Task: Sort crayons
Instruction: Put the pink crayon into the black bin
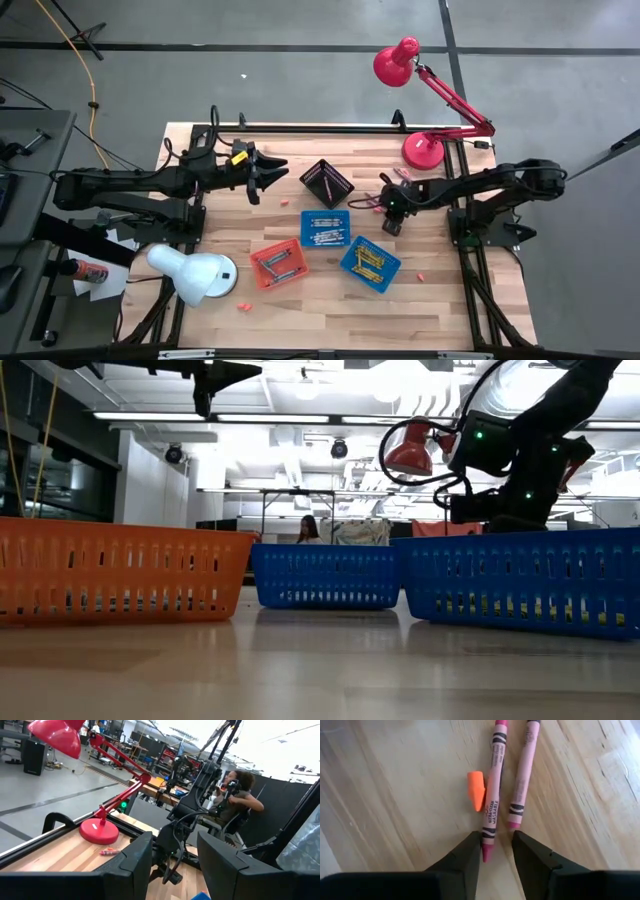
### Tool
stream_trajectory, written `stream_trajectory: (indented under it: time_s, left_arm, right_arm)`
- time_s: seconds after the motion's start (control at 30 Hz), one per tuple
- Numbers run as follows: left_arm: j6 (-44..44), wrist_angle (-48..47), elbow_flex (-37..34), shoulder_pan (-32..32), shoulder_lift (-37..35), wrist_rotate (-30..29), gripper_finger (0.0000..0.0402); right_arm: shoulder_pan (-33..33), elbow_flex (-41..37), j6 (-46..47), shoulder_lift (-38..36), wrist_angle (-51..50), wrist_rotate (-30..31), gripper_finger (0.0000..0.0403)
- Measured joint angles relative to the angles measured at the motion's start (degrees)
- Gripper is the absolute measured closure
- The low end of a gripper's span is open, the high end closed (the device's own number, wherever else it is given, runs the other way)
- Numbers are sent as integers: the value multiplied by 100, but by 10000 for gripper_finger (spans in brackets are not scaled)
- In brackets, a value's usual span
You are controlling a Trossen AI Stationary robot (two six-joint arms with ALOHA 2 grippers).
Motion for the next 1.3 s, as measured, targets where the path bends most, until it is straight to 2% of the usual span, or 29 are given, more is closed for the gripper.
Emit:
stream_trajectory:
  time_s: [0.2,0.4,0.5,0.63,0.77,0.87,1.07,1.3]
  left_arm:
    - [0,-111,-2,0,0,2,259]
    - [0,-94,-2,0,0,2,259]
    - [0,-91,-2,0,0,2,259]
    - [0,-88,-2,0,0,2,259]
    - [0,-88,-2,-1,0,2,259]
    - [0,-85,-2,0,0,2,259]
    - [2,-84,-2,0,0,2,259]
    - [2,-85,-2,0,0,0,259]
  right_arm:
    - [104,66,89,-279,-345,-95,388]
    - [211,48,301,-1249,-1080,-359,398]
    - [300,46,552,-1996,-1451,-381,398]
    - [411,46,985,-3052,-1384,-346,400]
    - [444,44,1184,-3713,-395,77,401]
    - [425,44,1054,-3714,771,411,402]
    - [294,44,548,-2926,3195,548,401]
    - [276,44,535,-2080,4670,446,401]
